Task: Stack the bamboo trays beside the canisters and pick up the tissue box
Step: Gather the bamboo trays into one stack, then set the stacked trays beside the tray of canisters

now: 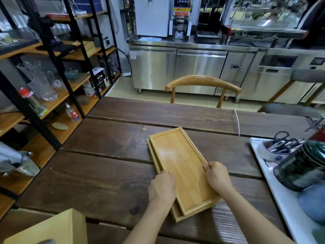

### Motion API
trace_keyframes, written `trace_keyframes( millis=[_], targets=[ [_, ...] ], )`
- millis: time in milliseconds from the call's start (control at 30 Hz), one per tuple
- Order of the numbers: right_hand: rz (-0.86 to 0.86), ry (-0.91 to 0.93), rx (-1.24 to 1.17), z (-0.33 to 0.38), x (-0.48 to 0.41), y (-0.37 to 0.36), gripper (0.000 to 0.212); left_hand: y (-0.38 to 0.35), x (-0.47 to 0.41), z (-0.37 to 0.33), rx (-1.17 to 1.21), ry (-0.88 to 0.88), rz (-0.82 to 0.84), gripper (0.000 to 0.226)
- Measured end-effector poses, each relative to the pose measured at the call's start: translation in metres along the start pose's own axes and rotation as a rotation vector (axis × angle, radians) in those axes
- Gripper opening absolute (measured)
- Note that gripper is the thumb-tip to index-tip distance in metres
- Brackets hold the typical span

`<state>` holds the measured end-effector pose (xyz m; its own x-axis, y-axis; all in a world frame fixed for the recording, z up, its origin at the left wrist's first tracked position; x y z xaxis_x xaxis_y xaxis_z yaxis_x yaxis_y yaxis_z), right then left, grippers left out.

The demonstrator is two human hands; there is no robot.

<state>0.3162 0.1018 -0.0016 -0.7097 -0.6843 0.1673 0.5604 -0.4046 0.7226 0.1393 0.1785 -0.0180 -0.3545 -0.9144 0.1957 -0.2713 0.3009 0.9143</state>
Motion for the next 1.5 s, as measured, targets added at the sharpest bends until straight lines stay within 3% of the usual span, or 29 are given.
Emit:
trace_keyframes(
  millis=[200,367,467,600,733,967,1233,1500],
  targets=[
    [0.025,-0.011,-0.030,-0.007,-0.002,-0.006,0.033,-0.001,-0.001,0.006,0.009,0.012,-0.029,0.040],
    [0.060,0.027,-0.045,-0.005,-0.003,-0.009,0.036,0.008,0.002,0.017,0.073,0.092,-0.073,0.027],
    [0.129,0.021,-0.076,-0.005,-0.004,-0.014,0.034,0.004,0.004,0.029,0.351,0.159,-0.110,0.033],
    [0.360,-0.122,-0.341,-0.009,0.000,-0.030,0.020,-0.026,0.013,0.027,0.906,0.244,0.091,0.061],
    [0.405,-0.161,-0.451,-0.012,0.006,-0.029,0.030,-0.043,0.016,0.015,1.101,0.231,0.132,0.060],
    [0.358,-0.202,-0.515,-0.037,0.020,-0.012,0.033,-0.055,0.023,0.001,1.148,0.177,0.124,0.060],
    [0.205,-0.267,-0.558,-0.108,0.058,0.048,0.015,-0.102,0.054,-0.060,1.168,0.076,0.304,0.066],
    [0.051,-0.327,-0.456,-0.156,0.091,0.099,0.016,-0.134,0.086,-0.111,1.132,-0.005,0.436,0.070]
  ],
)
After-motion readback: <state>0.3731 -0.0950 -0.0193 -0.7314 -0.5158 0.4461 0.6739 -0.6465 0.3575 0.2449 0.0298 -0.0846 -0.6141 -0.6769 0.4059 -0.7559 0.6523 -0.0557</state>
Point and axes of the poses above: each hand's wrist, its own x-axis away from the middle knuckle, its own y-axis out of the back of the hand, z = x × y, the point moved 7 cm from there along -x, towards the middle knuckle, and after that the axes turned 8 degrees about -x, right-handed, at the moved point
